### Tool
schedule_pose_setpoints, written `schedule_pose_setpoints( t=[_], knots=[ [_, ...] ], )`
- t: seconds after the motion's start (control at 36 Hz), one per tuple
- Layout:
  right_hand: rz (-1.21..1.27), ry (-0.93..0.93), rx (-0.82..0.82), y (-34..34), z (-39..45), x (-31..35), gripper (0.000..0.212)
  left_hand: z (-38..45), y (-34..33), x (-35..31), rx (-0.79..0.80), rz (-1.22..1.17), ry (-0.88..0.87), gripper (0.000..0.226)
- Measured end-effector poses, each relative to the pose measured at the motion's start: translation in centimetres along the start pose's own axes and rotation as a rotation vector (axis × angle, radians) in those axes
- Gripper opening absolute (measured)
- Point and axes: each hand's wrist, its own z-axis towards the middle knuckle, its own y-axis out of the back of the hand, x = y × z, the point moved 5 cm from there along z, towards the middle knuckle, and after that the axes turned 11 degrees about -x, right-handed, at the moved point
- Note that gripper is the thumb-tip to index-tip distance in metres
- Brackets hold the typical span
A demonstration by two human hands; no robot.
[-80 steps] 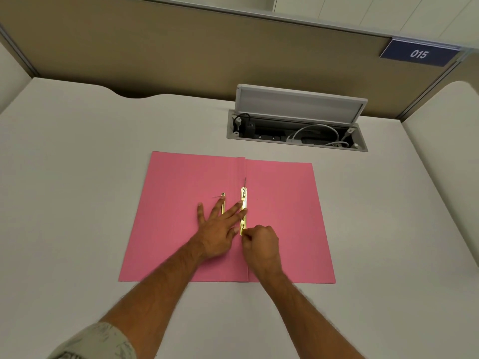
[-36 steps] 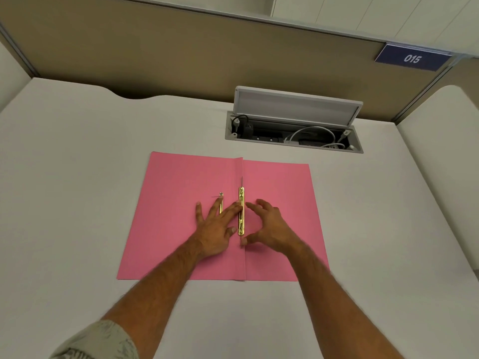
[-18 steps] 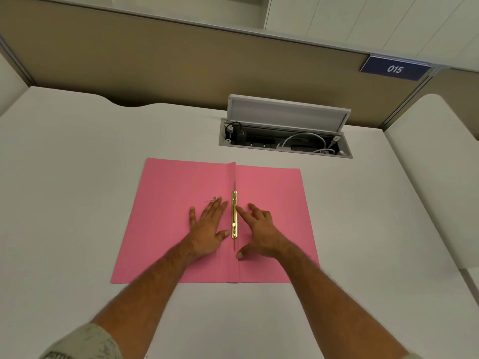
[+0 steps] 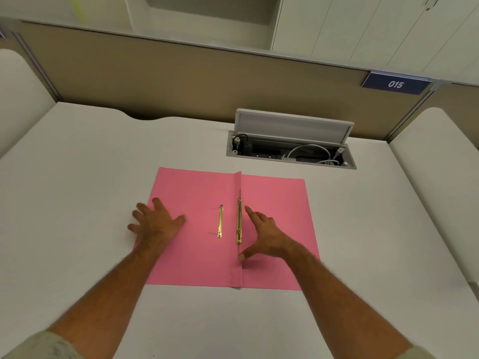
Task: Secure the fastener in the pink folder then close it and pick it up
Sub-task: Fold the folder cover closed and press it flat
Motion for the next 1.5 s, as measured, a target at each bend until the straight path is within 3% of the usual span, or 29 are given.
schedule_pose_setpoints(
  t=[0.17,0.33,0.56,1.03,1.19,1.5],
  knots=[
    [-0.090,0.033,-0.008,-1.0,-0.6,-0.3,0.150,0.0,0.6,2.1,0.007,-0.051,0.232,0.098],
    [-0.129,0.036,-0.066,-1.8,-0.9,-0.4,0.150,-0.3,1.3,1.9,0.017,-0.149,0.305,0.081],
    [-0.181,0.023,-0.071,-2.0,-0.7,0.2,0.150,0.4,1.6,2.8,0.057,-0.294,0.386,0.078],
    [-0.255,0.017,-0.060,-2.0,-0.6,0.8,0.150,-0.3,2.7,2.2,0.042,-0.243,0.370,0.076],
    [-0.256,0.017,-0.067,-2.0,-0.5,0.8,0.151,1.2,2.1,3.1,0.094,-0.410,0.401,0.085],
    [-0.270,0.012,-0.060,-2.0,-0.6,0.9,0.151,-1.0,2.6,2.0,0.022,-0.203,0.338,0.070]
  ],
)
